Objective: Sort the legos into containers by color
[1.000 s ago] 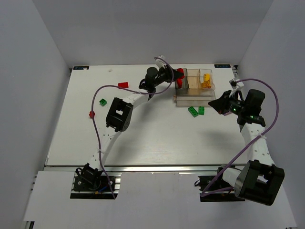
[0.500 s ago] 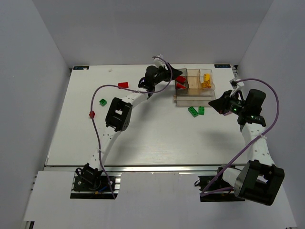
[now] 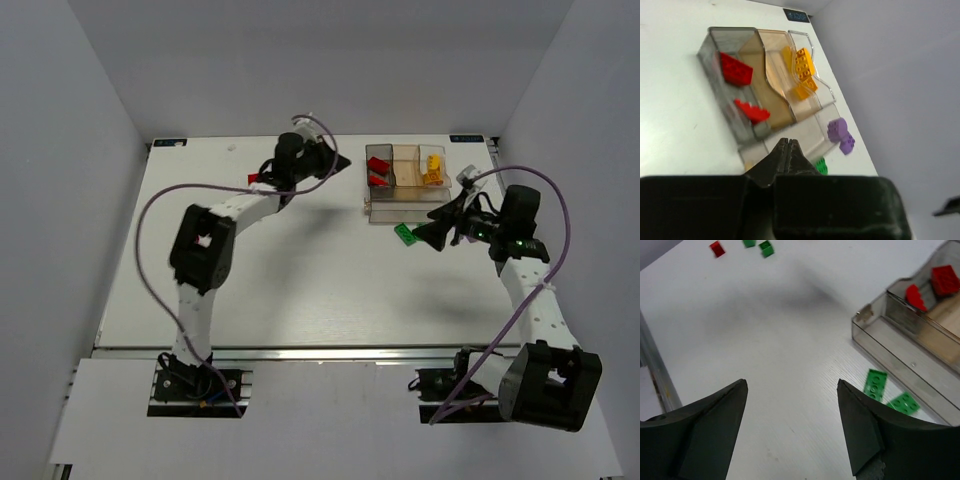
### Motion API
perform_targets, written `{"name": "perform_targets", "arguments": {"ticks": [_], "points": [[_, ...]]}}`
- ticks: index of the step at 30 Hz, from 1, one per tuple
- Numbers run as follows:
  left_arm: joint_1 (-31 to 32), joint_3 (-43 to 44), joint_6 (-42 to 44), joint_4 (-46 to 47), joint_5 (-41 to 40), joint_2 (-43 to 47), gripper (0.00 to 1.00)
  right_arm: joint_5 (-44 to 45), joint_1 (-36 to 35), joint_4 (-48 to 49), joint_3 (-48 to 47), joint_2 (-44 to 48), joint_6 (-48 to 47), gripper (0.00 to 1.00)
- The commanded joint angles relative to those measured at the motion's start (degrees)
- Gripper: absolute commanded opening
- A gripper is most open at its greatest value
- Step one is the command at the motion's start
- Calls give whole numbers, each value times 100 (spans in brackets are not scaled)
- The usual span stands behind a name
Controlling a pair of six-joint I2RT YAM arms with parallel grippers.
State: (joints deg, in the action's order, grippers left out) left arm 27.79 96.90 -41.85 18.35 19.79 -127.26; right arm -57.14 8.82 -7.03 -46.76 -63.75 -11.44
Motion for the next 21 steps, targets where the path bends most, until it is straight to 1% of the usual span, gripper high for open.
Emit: {"name": "perform_targets", "arguments": {"ticks": [1, 2, 3, 4, 5, 6, 7, 8, 9, 10, 11, 12, 14, 15, 16, 17, 19, 20, 21], "points": [[-221, -1284, 492, -787, -545, 2129, 0, -34, -599, -656, -552, 47, -1112, 78], [-282, -1906, 685, -954, -947, 2405, 0, 1, -766, -825, -701, -14, -1524, 79], [-283, -2129, 756, -1469, -1203, 2678, 11, 71, -820, -974, -851, -189, -1667, 80], [-361, -2271, 800, -1796, -1493, 2915, 23, 133, -1047, -1124, -1157, -278, -1729, 80], [-432, -2377, 914, -2252, -1792, 3309, 34, 186, -1119, -1247, -1281, -357, -1730, 80], [-432, -2604, 993, -2875, -2386, 3505, 53, 282, -1319, -1222, -1370, -454, -1556, 81], [-502, -2728, 1064, -3098, -2610, 3680, 62, 352, -1400, -1152, -1405, -489, -1441, 82], [-572, -2834, 1151, -3335, -2838, 3978, 72, 440, -1479, -865, -1371, -490, -1266, 82], [-573, -2931, 1126, -3886, -3354, 4077, 89, 589, -1662, -705, -1318, -490, -907, 82], [-730, -2923, 1100, -4205, -3611, 4130, 96, 660, -1708, -556, -1240, -490, -738, 82], [-810, -2914, 1004, -4773, -3849, 4157, 98, 922, -1752, -189, -1073, -481, -554, 82], [-897, -2897, 994, -4936, -4043, 4157, 98, 1055, -1848, -115, -1028, -490, -256, 82], [-1204, -2861, 907, -5287, -4193, 4104, 98, 1336, -2024, -193, -1185, -568, -175, 81], [-1319, -2835, 863, -5541, -4220, 4035, 98, 1642, -2077, -385, -1282, -621, -122, 79], [-1433, -2887, 836, -5605, -4264, 4034, 98, 1697, -2156, -465, -1378, -656, -52, 78], [-1634, -2940, 845, -5631, -4256, 4060, 98, 1724, -2191, -501, -1432, -718, 10, 73], [-1820, -3097, 853, -5623, -4290, 4165, 98, 1724, -2253, -467, -1371, -709, 37, 68], [-2039, -3133, 914, -5606, -4282, 4192, 98, 1716, -2297, -423, -1301, -683, 63, 63], [-2145, -3142, 941, -5605, -4282, 4192, 97, 1698, -2306, -396, -1178, -666, 72, 56]]}}
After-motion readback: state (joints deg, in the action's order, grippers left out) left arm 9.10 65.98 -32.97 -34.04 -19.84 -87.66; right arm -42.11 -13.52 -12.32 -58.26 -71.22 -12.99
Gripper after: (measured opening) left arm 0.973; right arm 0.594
